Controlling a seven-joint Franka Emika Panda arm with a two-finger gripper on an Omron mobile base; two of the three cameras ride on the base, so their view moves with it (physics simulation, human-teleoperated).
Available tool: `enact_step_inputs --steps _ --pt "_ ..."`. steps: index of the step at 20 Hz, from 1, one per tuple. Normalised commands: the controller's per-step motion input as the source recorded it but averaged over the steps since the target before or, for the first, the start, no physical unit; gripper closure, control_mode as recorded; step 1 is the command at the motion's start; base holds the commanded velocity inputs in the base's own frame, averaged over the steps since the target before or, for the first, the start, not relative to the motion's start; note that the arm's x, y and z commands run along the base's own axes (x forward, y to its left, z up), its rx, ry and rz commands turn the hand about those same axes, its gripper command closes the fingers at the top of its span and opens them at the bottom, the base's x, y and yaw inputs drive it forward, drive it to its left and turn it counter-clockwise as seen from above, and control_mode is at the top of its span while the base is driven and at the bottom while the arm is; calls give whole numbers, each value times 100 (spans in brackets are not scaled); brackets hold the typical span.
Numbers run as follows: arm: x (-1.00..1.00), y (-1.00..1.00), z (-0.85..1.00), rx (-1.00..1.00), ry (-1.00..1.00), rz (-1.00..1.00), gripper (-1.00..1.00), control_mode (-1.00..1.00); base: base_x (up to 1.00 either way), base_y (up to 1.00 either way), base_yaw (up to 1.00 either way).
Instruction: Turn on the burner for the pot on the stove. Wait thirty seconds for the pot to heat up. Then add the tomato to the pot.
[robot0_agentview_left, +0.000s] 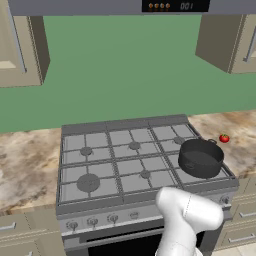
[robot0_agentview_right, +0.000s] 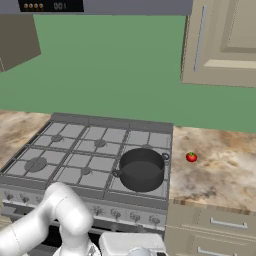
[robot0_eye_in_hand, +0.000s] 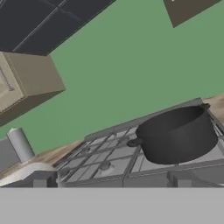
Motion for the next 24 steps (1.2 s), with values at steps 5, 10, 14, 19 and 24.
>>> enact_step_inputs --steps 5,10,14,19,24 --pt "26 0 -28 0 0 -5 -100 -100 0 0 0" --pt "24 -6 -29 0 0 -1 -100 -100 0 0 0" --pt "14 -16 -36 0 0 0 -100 -100 0 0 0" --pt "11 -43 -43 0 0 0 -100 -100 0 0 0" --pt "29 -34 -33 0 0 0 -100 -100 0 0 0"
